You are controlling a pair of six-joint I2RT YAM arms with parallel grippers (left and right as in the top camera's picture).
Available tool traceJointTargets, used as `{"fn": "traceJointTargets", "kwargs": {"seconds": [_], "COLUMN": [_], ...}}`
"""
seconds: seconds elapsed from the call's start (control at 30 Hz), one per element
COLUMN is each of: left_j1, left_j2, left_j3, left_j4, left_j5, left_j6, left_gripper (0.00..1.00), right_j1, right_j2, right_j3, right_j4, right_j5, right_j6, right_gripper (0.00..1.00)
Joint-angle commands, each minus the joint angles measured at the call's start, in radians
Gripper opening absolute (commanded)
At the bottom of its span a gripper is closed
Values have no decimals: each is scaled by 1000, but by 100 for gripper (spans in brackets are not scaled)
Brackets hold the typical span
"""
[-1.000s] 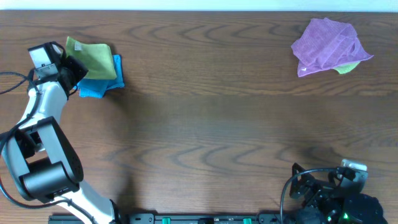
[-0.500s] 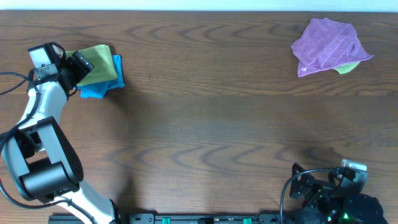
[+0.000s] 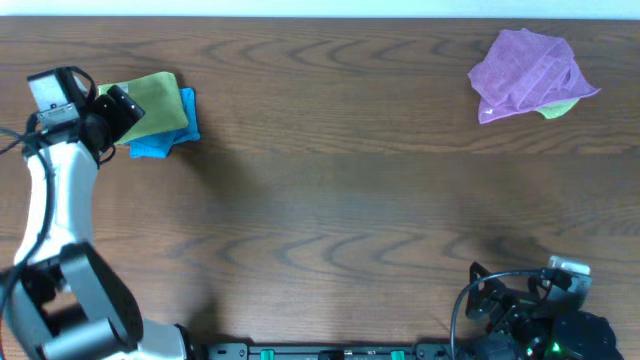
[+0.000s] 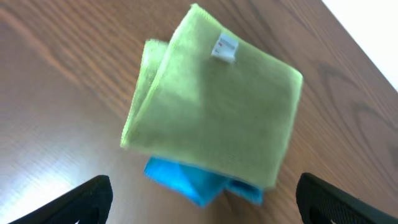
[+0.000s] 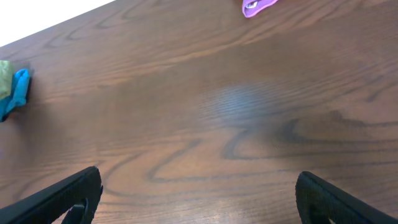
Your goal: Fold the cloth
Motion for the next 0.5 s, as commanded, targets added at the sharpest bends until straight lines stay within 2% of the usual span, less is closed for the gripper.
{"fn": "traceJointTargets", "kwargs": {"seconds": [0.0,0.2,0.37,0.47], "left_j1": [3,2,2,2], "left_j2": [-78,-270,-465,-571], "left_j3": [23,23,23,23], "left_j4": [-61,-191,-217,-219], "left_j5": [-19,84,285,325], "left_j6": [3,22,33,27], "left_gripper": [95,95,95,95], "right_j1": [-7,-7,-7,-7], "right_j2": [-5,-5,-5,-5], "right_j3": [-2,-2,-2,-2], "right_j4": [2,2,2,2], "right_j5": [6,6,6,6], "right_j6": [18,18,18,18], "right_gripper": [99,99,99,99]}}
